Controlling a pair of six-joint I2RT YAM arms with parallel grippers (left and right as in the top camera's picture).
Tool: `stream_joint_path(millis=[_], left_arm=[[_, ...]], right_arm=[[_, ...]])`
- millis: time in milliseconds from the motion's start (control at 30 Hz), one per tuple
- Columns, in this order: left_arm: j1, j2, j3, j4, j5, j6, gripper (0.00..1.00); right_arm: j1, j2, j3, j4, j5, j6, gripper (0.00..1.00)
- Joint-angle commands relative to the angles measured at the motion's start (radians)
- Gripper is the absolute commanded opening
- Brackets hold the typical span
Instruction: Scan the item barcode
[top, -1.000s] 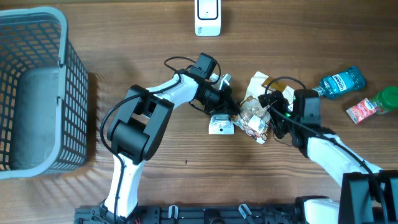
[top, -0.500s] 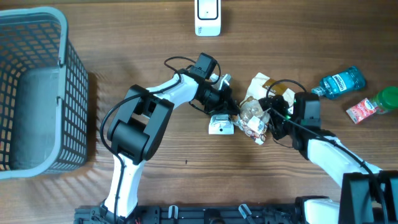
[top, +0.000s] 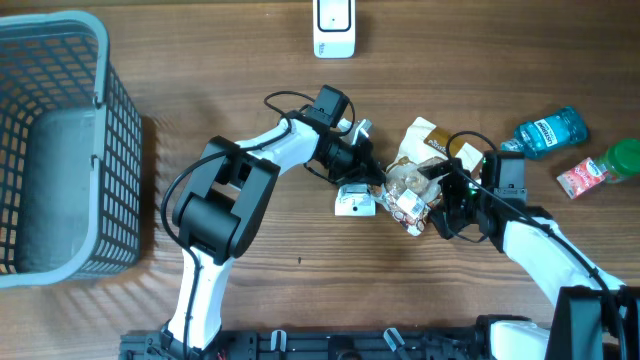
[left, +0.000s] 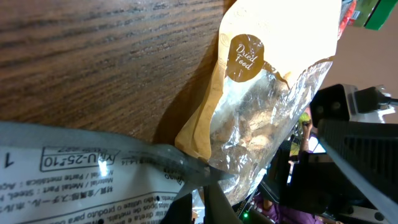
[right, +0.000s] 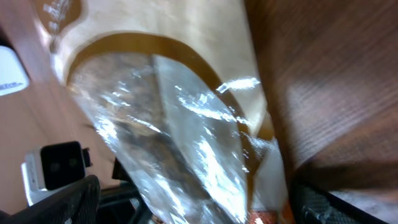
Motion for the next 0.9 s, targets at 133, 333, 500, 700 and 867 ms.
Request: stream_joint_path(millis=[133,333,500,700,867], left_arm=[[0.001,0.056,-0.024,-0.021,-0.105,-0.006,0.04],[0.001,0.056,-0.024,-0.032,-0.105,-0.006,0.04],[0.001,0.056,-0.024,-0.043,-0.105,-0.006,0.04],[0.001,0.056,-0.024,-0.046,-0.105,-0.006,0.04],[0.001,0.056,-0.024,-0.057,-0.105,-0.006,0.04]], right_arm=[[0.015,0.158,-0.228,0.091,0.244,0.006,0.99],[0.015,0.158,-0.228,0.187,0.446,-0.016,0.99],[0.015,0.158,-0.228,0.234,0.601,-0.013,0.99],[0.015,0.161,-0.228,0.399,0.592,-0.173,1.0],[0.015,0.211,-0.228,0.494,0.353,-0.29,1.0]])
